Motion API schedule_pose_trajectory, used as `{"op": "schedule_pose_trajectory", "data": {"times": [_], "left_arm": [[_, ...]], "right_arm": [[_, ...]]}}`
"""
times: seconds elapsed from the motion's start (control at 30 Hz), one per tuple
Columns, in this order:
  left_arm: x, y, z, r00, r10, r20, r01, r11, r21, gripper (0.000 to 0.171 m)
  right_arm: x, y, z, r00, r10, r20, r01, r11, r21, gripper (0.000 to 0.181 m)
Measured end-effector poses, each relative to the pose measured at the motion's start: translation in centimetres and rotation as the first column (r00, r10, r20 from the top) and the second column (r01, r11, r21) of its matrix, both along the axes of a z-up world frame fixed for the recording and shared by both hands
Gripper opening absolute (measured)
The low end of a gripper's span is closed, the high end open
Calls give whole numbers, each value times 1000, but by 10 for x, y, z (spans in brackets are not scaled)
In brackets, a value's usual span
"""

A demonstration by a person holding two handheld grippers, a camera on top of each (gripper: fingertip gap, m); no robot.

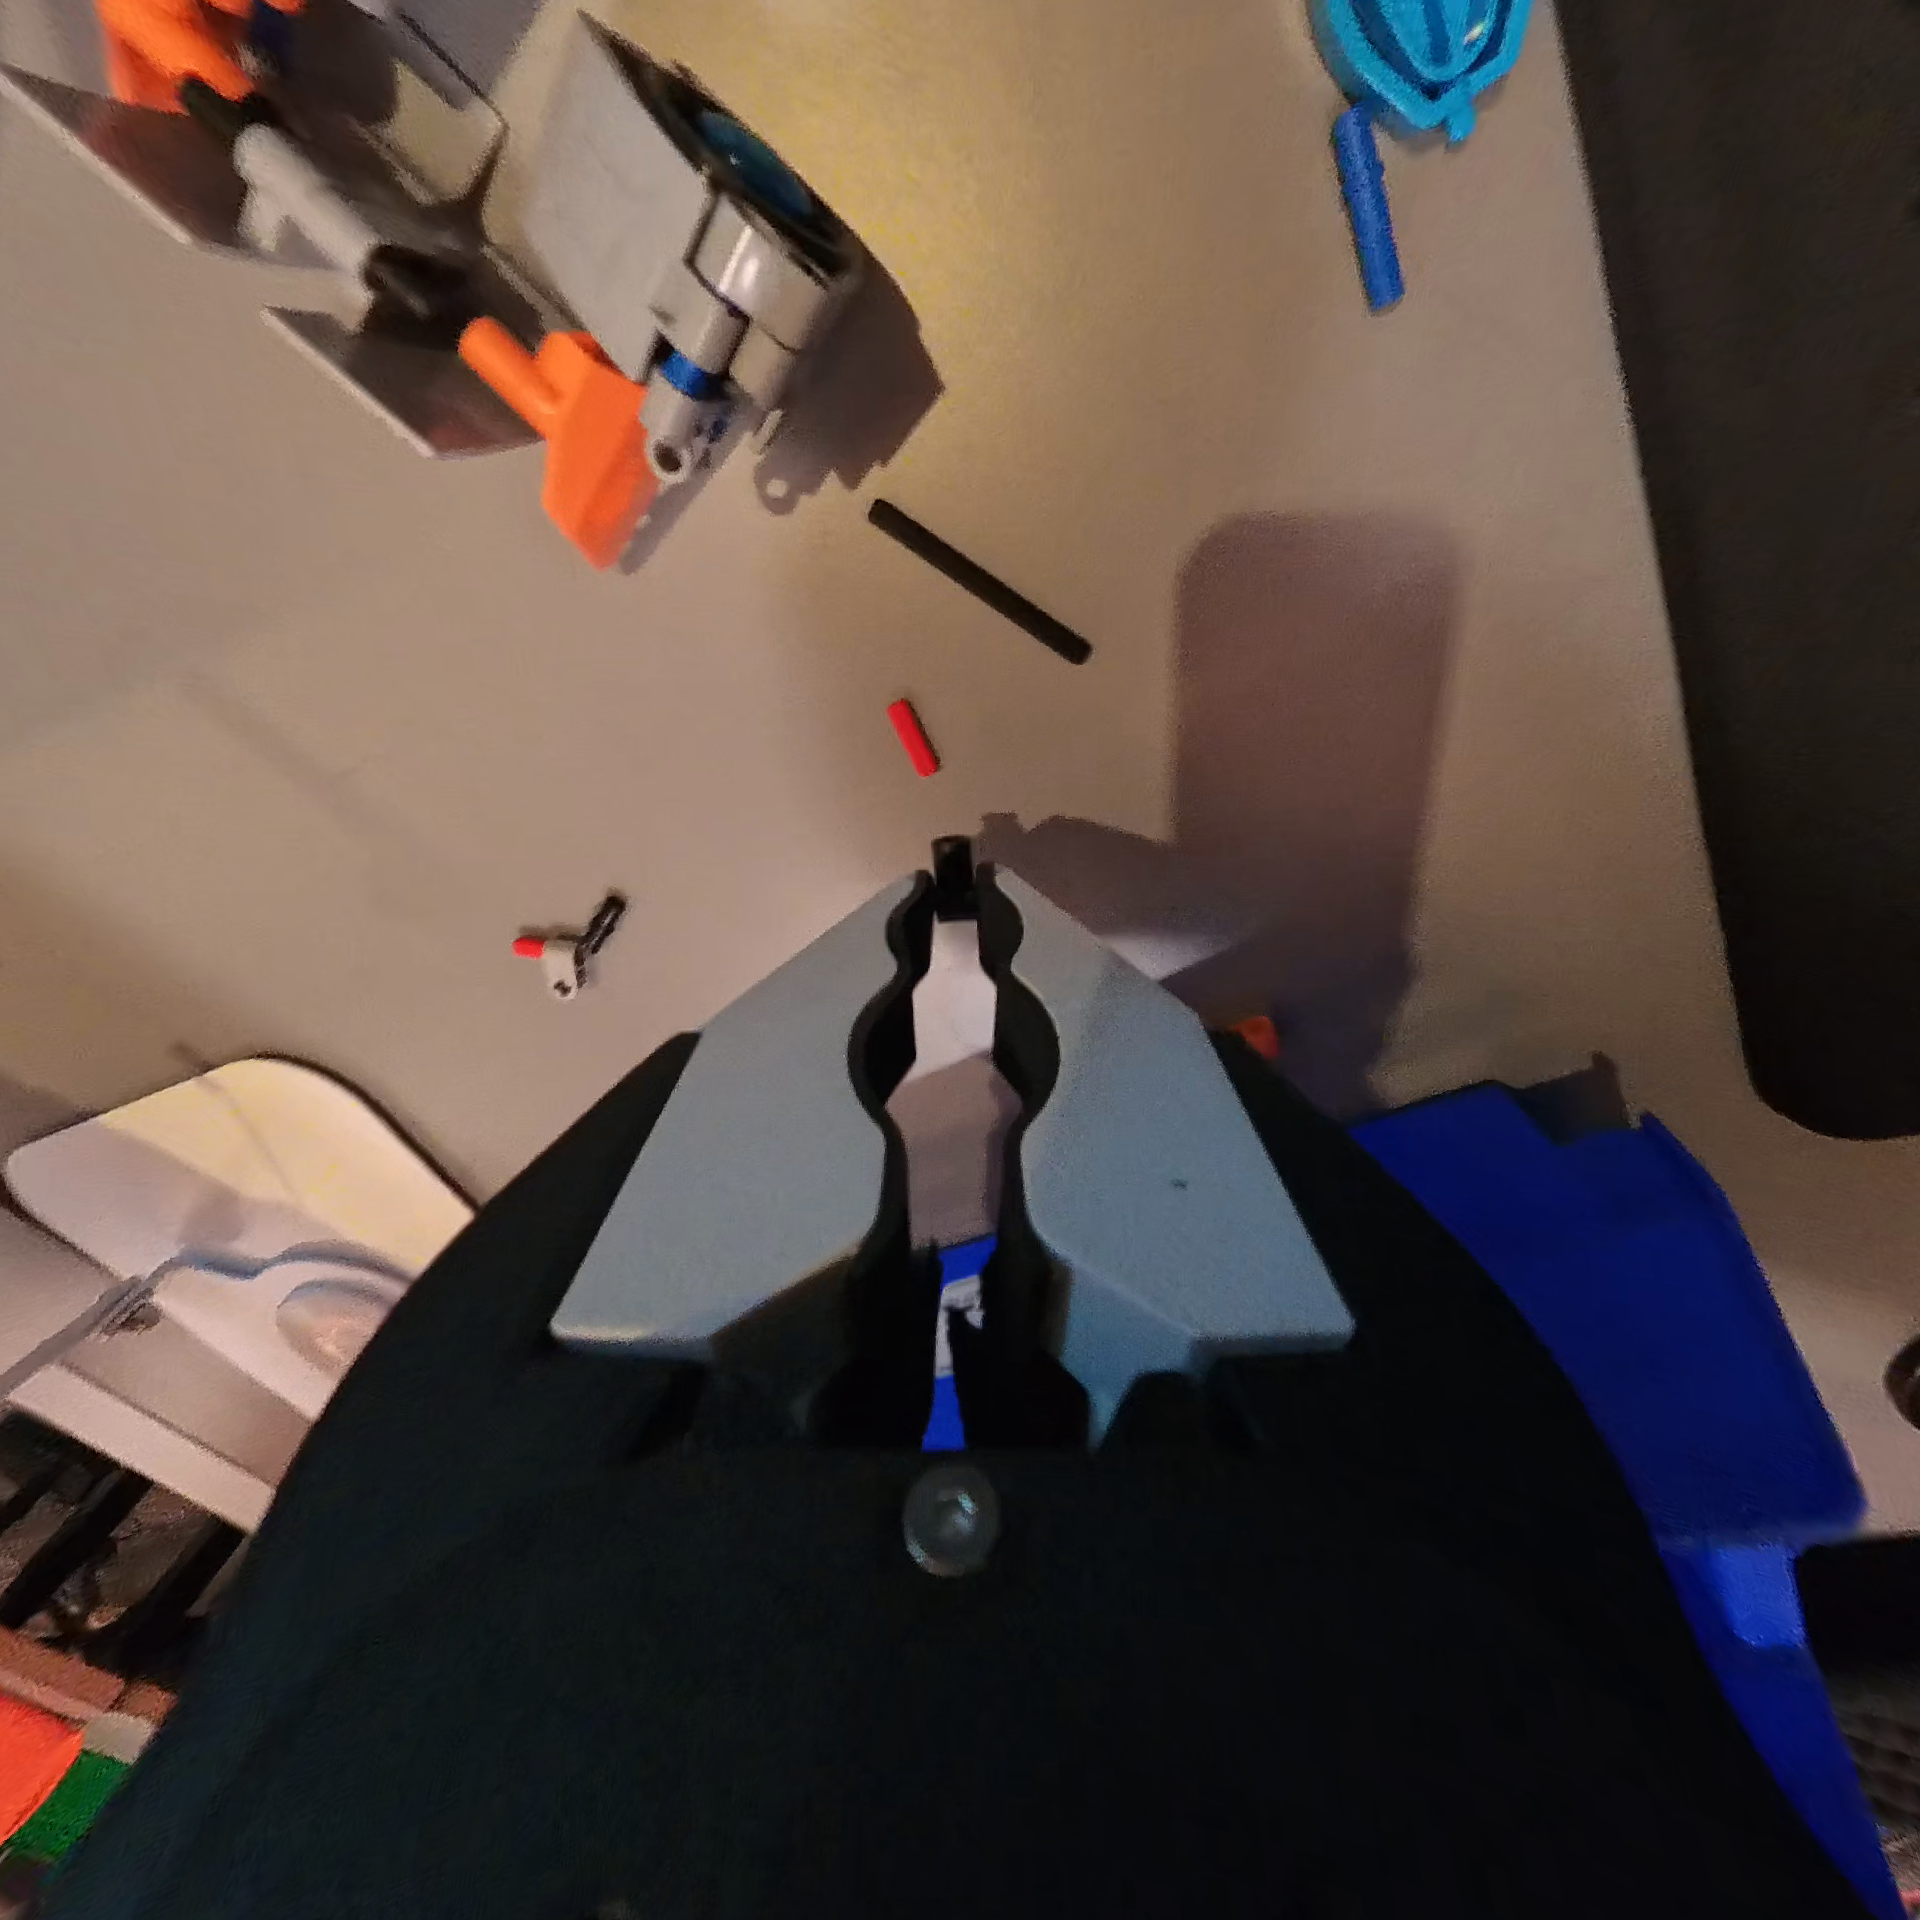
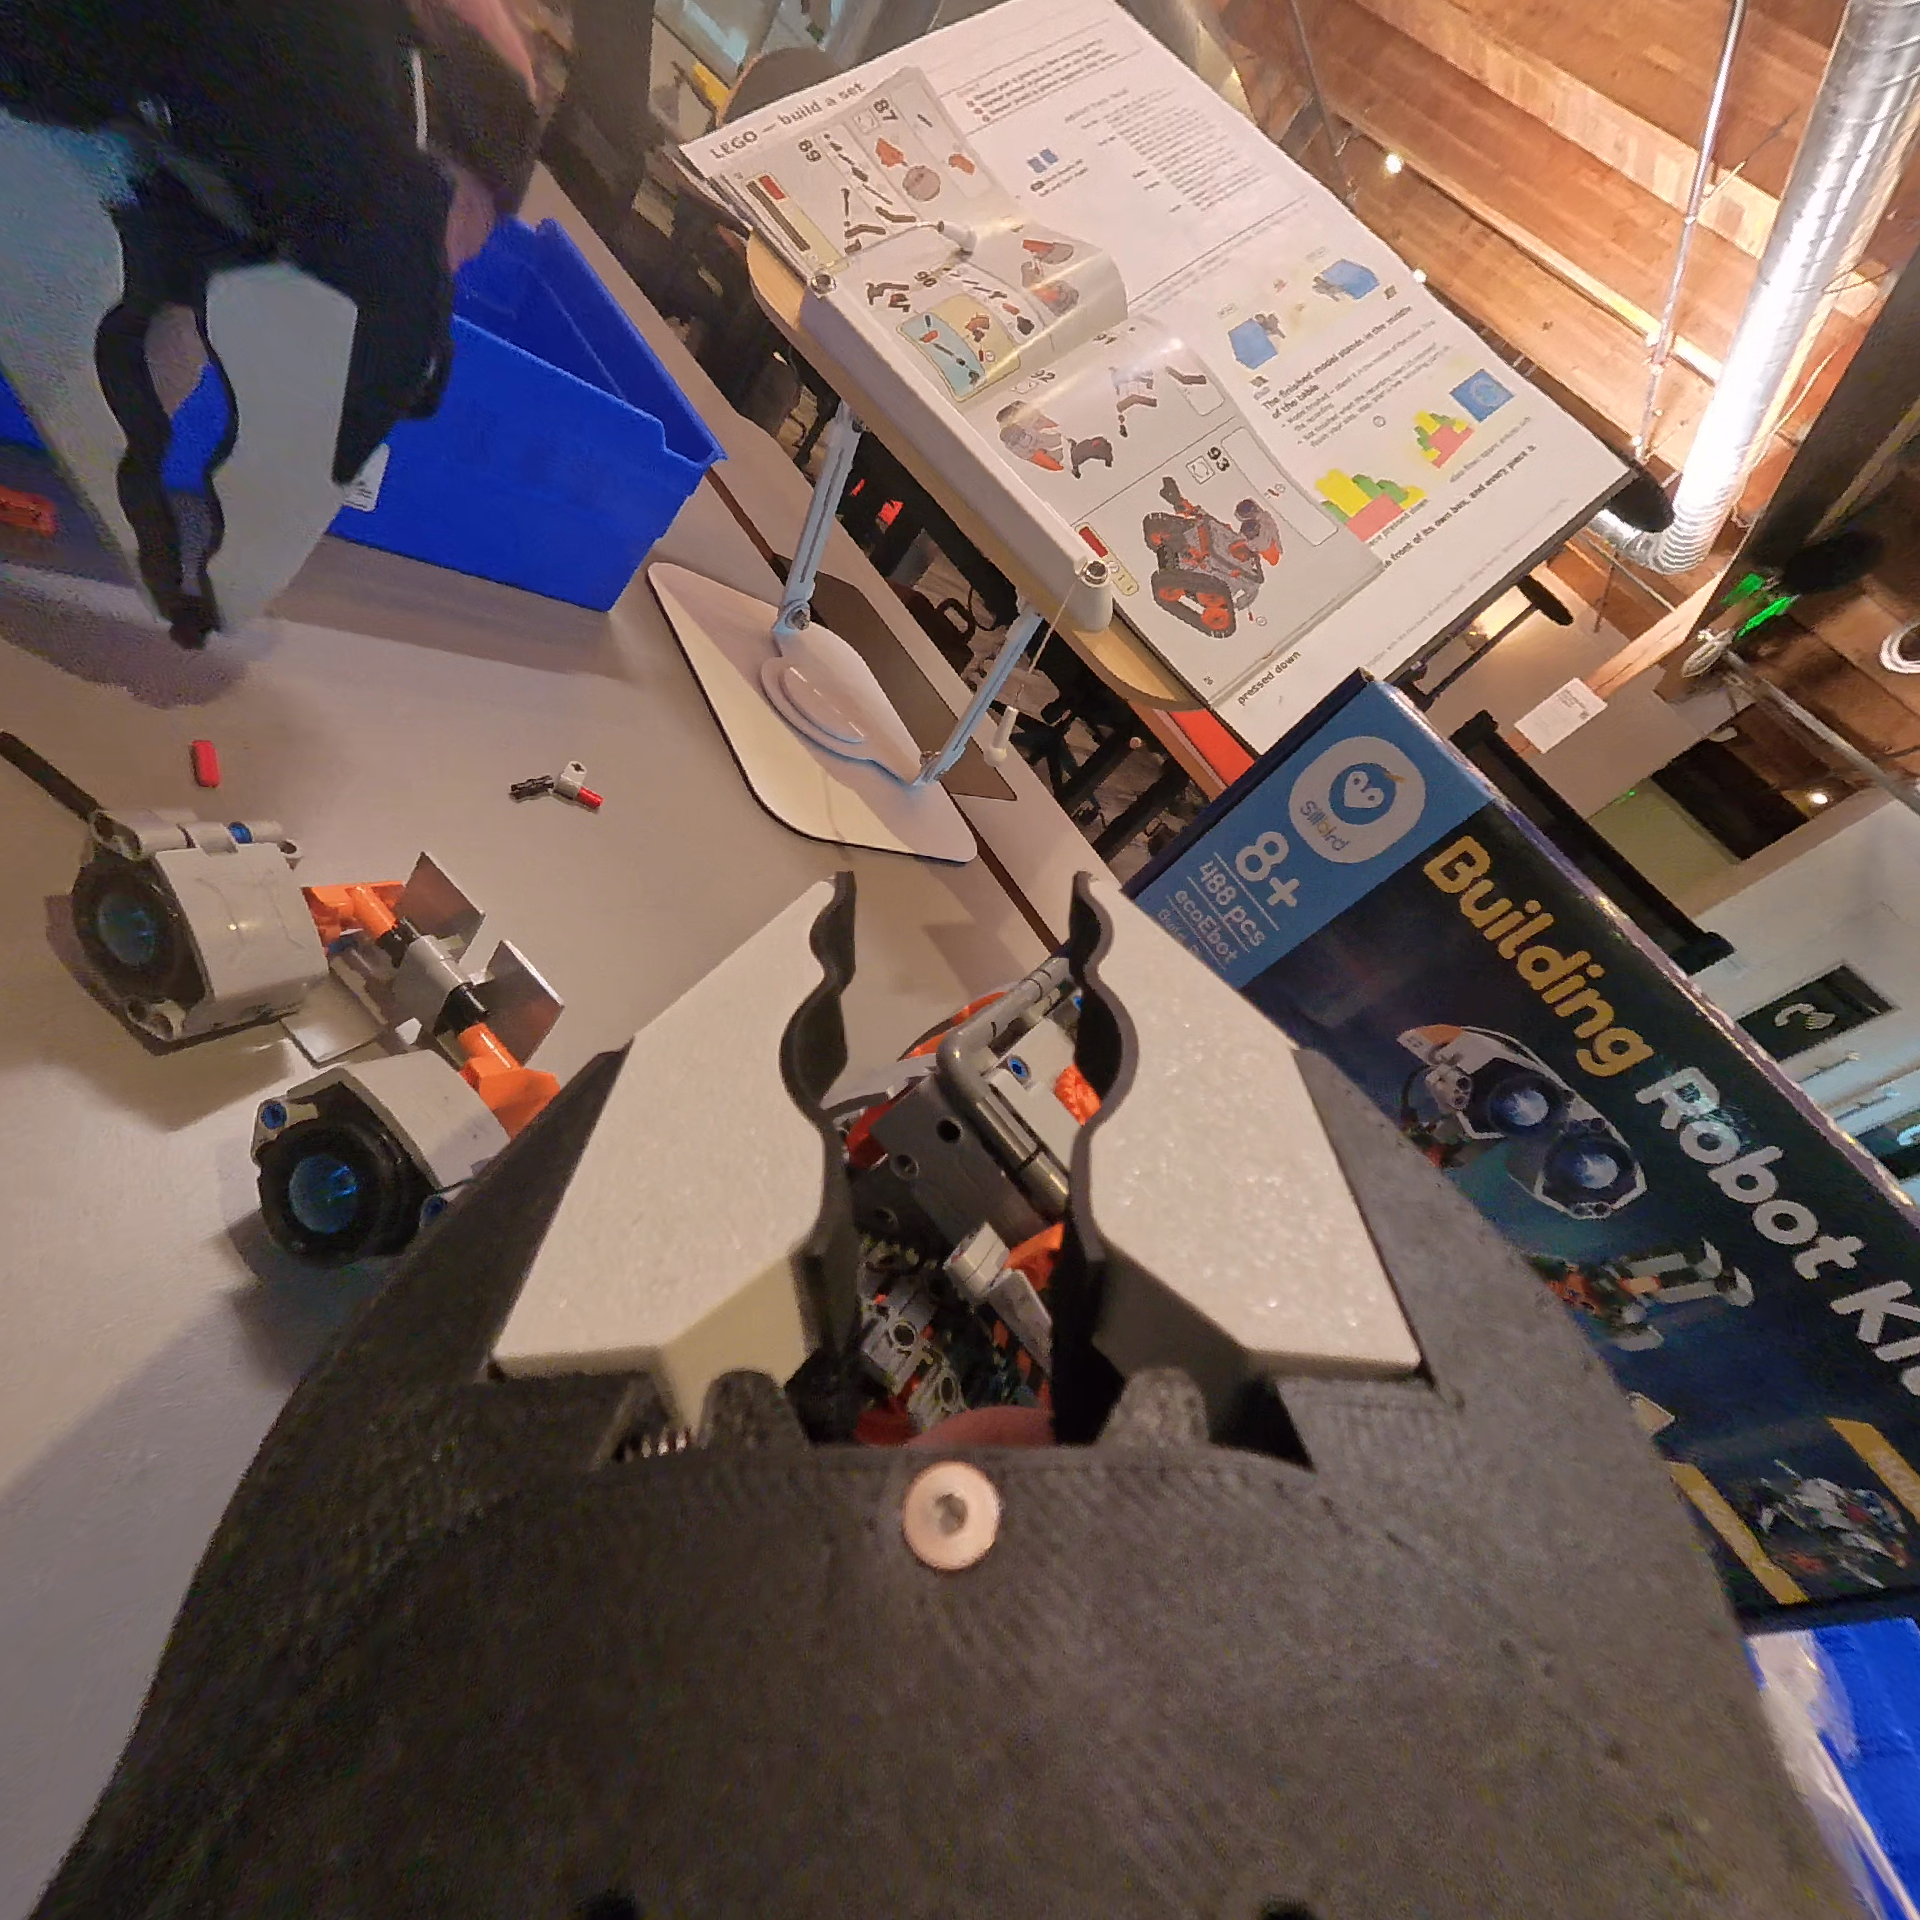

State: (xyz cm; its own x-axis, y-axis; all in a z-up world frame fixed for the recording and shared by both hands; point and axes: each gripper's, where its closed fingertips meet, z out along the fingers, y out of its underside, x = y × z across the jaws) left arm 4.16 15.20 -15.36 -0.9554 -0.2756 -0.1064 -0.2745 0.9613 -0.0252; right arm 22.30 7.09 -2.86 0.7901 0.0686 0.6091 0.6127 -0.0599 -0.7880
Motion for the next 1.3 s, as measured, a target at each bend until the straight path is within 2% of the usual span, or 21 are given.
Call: {"op": "schedule_pose_trajectory", "data": {"times": [0.1, 0.2, 0.43, 0.53, 0.57, 0.63, 0.7, 0.8, 0.9, 1.03, 1.13, 1.23, 1.3], "left_arm": [[-11, 1, -17, 995, 10, -102, -10, 1000, 1, 6], [-16, 2, -28, 989, -2, -149, 4, 1000, 15, 6], [-18, -4, -27, 982, -23, -185, 20, 1000, -20, 6], [-25, -6, -27, 966, 10, -257, -24, 998, -50, 6], [-20, -7, -27, 971, 19, -240, -34, 998, -60, 7], [-19, -7, -26, 969, 33, -246, -52, 996, -71, 16], [-9, -2, -22, 984, 53, -173, -63, 996, -56, 40], [-2, -1, -2, 994, 75, -85, -82, 992, -92, 50], [3, 7, 27, 992, 126, 9, -123, 982, -143, 55], [6, 29, 78, 965, 224, 138, -184, 950, -253, 36], [0, 54, 116, 928, 310, 204, -230, 911, -342, 3], [-12, 90, 142, 881, 385, 274, -288, 897, -335, 0], [-22, 111, 149, 852, 436, 289, -335, 879, -339, 0]], "right_arm": [[-3, 1, -2, 1000, 13, -1, -13, 1000, -8, 39], [-5, 1, -2, 1000, 15, 8, -15, 1000, -12, 39], [-3, 3, -5, 1000, 4, 14, -4, 1000, -20, 39], [-5, 4, -7, 1000, 7, 21, -6, 1000, -28, 40], [-6, 5, -8, 1000, 8, 24, -7, 999, -31, 40], [-7, 5, -8, 1000, 11, 29, -10, 999, -33, 39], [-8, 4, -8, 999, 14, 29, -13, 999, -31, 39], [-8, 3, -5, 1000, 16, 26, -16, 1000, -23, 39], [-8, 2, -3, 1000, 19, 22, -19, 1000, -15, 39], [-8, 0, 0, 1000, 19, 25, -19, 1000, -8, 39], [-8, -1, 2, 1000, 19, 25, -19, 1000, -1, 39], [-9, -2, 4, 999, 21, 25, -21, 1000, 4, 39], [-9, -2, 3, 999, 20, 27, -20, 1000, 2, 39]]}}
